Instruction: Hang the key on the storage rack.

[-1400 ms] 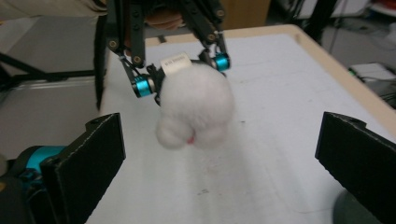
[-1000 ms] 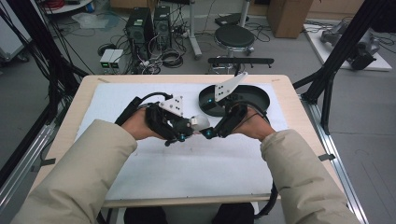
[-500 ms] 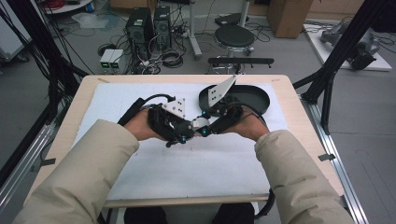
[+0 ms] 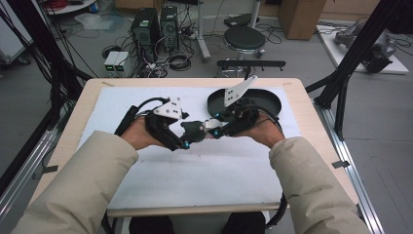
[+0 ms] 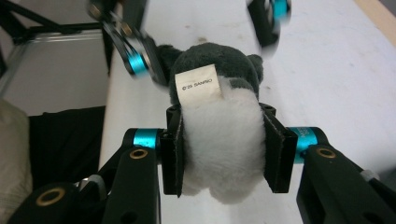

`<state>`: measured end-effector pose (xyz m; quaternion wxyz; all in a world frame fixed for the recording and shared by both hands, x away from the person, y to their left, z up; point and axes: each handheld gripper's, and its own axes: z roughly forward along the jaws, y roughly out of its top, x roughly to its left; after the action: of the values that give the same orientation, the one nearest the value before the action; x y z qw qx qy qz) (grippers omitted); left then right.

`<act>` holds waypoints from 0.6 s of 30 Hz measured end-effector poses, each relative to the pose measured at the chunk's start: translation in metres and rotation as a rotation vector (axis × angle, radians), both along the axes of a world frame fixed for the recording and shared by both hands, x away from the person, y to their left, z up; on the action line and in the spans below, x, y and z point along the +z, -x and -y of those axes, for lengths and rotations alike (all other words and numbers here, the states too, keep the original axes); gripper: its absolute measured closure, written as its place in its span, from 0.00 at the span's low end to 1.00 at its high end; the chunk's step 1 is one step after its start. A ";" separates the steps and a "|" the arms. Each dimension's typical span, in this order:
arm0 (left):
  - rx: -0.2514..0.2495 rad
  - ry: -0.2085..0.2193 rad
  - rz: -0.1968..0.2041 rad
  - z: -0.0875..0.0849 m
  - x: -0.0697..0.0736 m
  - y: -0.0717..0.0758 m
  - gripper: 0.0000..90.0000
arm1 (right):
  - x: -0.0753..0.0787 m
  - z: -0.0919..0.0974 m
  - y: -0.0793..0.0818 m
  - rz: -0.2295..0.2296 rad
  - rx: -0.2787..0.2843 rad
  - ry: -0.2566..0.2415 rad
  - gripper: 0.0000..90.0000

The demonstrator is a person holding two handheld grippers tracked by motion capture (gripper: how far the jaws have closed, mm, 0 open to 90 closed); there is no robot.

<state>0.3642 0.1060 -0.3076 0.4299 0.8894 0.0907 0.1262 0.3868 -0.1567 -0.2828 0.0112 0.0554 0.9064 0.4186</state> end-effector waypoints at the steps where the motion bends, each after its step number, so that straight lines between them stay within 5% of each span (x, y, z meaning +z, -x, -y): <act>1: 0.036 0.026 -0.007 -0.007 0.000 -0.001 0.03 | 0.000 0.005 -0.001 -0.011 -0.026 -0.007 0.64; 5: 0.127 0.150 0.015 -0.044 -0.005 0.004 0.02 | 0.002 0.023 -0.006 -0.009 -0.109 -0.048 0.64; 8: 0.190 0.228 0.031 -0.071 -0.014 0.012 0.02 | 0.004 0.050 -0.009 -0.007 -0.247 -0.111 0.64; 12: 0.245 0.286 0.076 -0.104 -0.026 0.027 0.02 | 0.004 0.069 -0.012 0.002 -0.357 -0.150 0.64; 15: 0.282 0.335 0.097 -0.123 -0.037 0.037 0.02 | 0.005 0.090 -0.016 0.010 -0.506 -0.179 0.64; 18: 0.327 0.371 0.098 -0.138 -0.049 0.044 0.02 | 0.006 0.099 -0.018 0.011 -0.568 -0.195 0.64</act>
<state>0.3201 0.2439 -0.3567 0.5634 0.7618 0.2338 0.2182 0.4049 -0.2555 -0.2771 0.1274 0.3052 0.8102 0.4840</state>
